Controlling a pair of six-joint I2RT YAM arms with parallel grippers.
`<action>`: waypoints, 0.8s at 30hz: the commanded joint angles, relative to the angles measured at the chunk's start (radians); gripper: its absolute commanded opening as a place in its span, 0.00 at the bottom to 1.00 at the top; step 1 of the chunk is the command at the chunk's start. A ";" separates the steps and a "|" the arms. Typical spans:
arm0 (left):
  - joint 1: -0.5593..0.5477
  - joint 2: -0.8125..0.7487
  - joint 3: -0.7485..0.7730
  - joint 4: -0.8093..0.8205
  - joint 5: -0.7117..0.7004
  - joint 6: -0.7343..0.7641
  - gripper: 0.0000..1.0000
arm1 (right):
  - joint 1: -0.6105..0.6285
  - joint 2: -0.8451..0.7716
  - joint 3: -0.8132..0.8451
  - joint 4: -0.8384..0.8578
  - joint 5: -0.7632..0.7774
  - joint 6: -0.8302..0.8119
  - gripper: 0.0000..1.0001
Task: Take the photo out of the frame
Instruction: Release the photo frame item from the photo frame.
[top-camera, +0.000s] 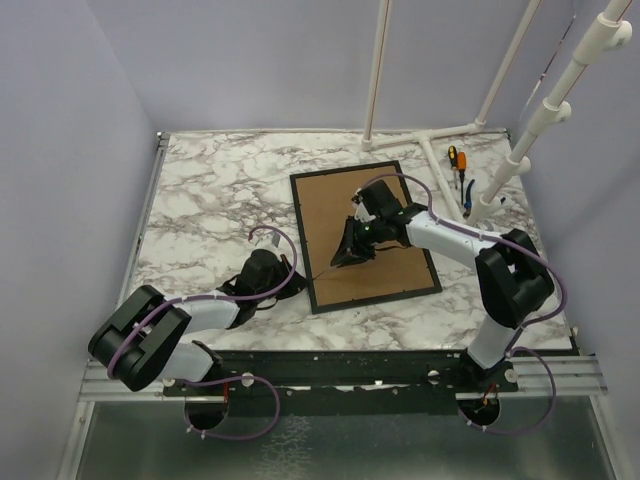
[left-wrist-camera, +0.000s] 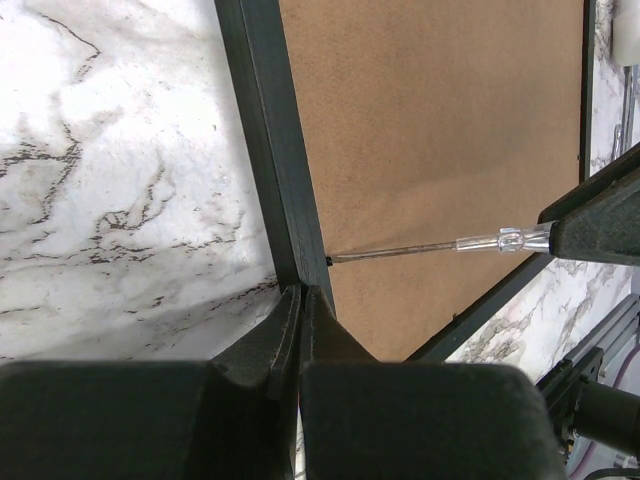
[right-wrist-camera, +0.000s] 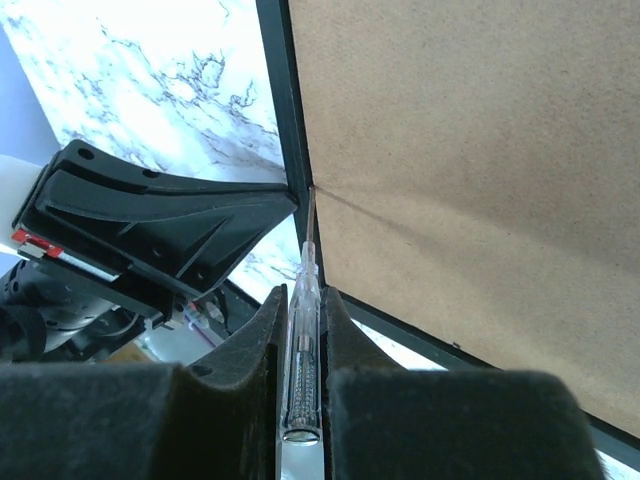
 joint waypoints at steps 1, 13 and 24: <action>-0.030 0.037 0.012 -0.016 0.060 0.007 0.00 | 0.113 0.052 0.106 -0.019 -0.097 0.008 0.01; -0.031 0.044 0.017 -0.016 0.061 0.008 0.00 | 0.236 0.098 0.293 -0.167 0.053 0.035 0.00; -0.032 0.052 0.021 -0.016 0.062 0.007 0.00 | 0.314 0.152 0.374 -0.133 0.076 0.099 0.01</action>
